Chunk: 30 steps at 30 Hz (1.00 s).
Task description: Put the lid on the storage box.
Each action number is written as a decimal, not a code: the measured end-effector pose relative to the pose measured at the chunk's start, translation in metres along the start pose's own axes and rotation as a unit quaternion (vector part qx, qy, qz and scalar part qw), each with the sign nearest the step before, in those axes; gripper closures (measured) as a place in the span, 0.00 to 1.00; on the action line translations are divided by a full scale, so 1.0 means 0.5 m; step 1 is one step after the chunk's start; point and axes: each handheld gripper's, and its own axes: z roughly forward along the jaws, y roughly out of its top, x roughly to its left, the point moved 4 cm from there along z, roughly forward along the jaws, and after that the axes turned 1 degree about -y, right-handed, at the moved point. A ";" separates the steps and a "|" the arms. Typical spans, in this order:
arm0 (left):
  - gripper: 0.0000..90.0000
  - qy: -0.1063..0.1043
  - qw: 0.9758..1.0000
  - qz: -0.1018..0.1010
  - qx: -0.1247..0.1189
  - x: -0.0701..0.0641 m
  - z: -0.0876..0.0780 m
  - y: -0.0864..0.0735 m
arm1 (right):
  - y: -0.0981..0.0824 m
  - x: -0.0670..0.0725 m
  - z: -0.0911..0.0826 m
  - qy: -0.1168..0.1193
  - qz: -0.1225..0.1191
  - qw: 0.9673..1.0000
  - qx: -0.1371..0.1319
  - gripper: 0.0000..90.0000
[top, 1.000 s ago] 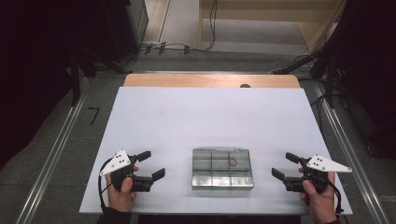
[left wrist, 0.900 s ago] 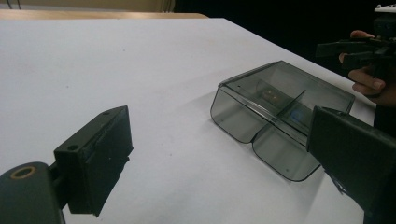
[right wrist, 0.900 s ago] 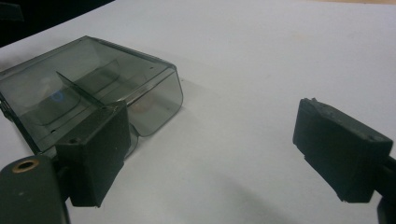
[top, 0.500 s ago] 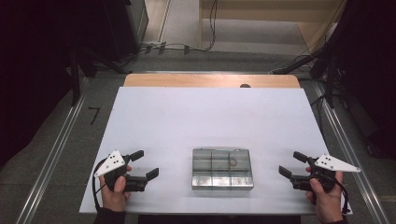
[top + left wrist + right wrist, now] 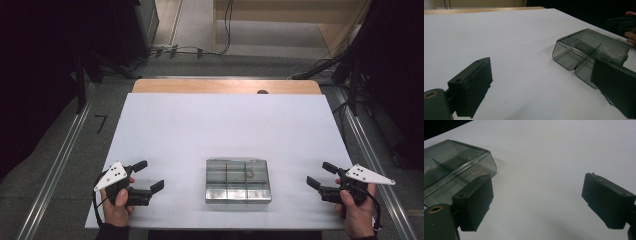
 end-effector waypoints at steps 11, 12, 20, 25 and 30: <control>0.03 0.005 1.000 -0.006 -0.006 0.016 -0.014 -0.004 | -0.006 -0.022 -0.008 -0.008 0.002 1.000 -0.003 0.10; 0.03 0.007 1.000 -0.006 -0.006 0.017 -0.015 -0.004 | -0.006 -0.024 -0.010 -0.009 0.006 1.000 -0.004 0.10; 0.03 0.009 1.000 -0.010 -0.002 0.026 -0.013 -0.009 | -0.007 -0.038 -0.019 -0.017 0.006 1.000 -0.012 0.05; 0.03 0.005 1.000 -0.009 -0.005 0.028 -0.014 -0.010 | -0.006 -0.043 -0.026 -0.018 0.010 1.000 -0.017 0.01; 0.03 0.001 1.000 -0.011 -0.014 0.031 -0.018 -0.012 | -0.004 -0.047 -0.035 -0.012 0.014 0.999 -0.032 0.00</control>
